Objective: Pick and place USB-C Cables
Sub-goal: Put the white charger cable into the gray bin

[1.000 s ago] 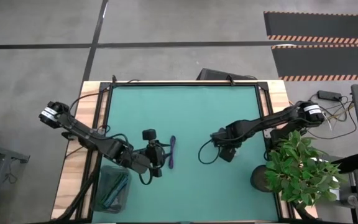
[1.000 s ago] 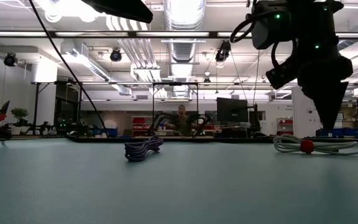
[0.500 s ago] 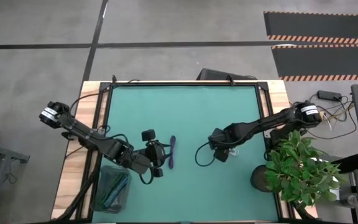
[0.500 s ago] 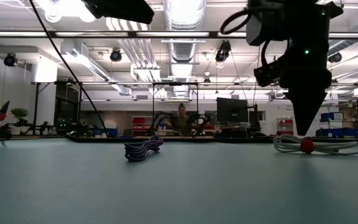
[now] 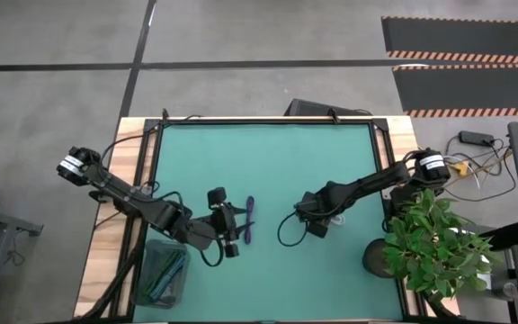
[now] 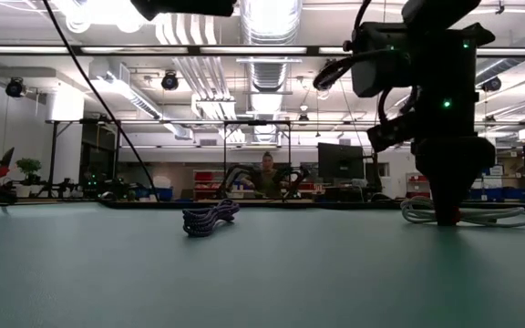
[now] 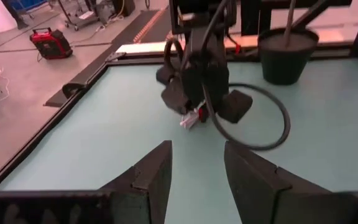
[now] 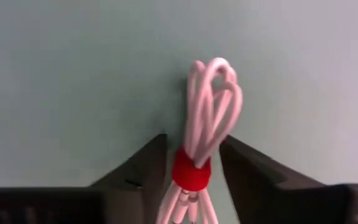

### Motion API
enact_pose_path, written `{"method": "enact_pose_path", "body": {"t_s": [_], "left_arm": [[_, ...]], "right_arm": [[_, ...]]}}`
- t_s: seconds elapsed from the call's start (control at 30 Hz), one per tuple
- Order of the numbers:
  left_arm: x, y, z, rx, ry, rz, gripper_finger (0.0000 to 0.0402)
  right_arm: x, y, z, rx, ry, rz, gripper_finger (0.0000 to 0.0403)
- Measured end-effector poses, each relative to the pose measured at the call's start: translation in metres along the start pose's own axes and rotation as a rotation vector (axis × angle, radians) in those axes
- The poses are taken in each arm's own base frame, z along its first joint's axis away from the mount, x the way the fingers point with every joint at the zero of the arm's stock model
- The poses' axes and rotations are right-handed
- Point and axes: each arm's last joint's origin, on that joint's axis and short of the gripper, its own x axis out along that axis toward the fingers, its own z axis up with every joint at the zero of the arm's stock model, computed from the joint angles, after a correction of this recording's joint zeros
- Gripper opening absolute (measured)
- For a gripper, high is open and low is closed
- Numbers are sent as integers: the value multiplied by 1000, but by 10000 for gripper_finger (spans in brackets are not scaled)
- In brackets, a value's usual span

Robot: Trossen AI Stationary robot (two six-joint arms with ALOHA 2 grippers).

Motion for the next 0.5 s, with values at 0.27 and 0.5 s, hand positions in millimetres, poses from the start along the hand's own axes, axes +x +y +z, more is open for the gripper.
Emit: {"method": "enact_pose_path", "body": {"t_s": [0.27, 0.5], "left_arm": [[2, -2, 4, -40, -42, -8, 132], [5, -5, 6, -68, -71, -14, 132]], "right_arm": [[-10, -2, -1, -73, -50, 34, 29], [-63, -3, 10, -109, -533, 240, 29]]}}
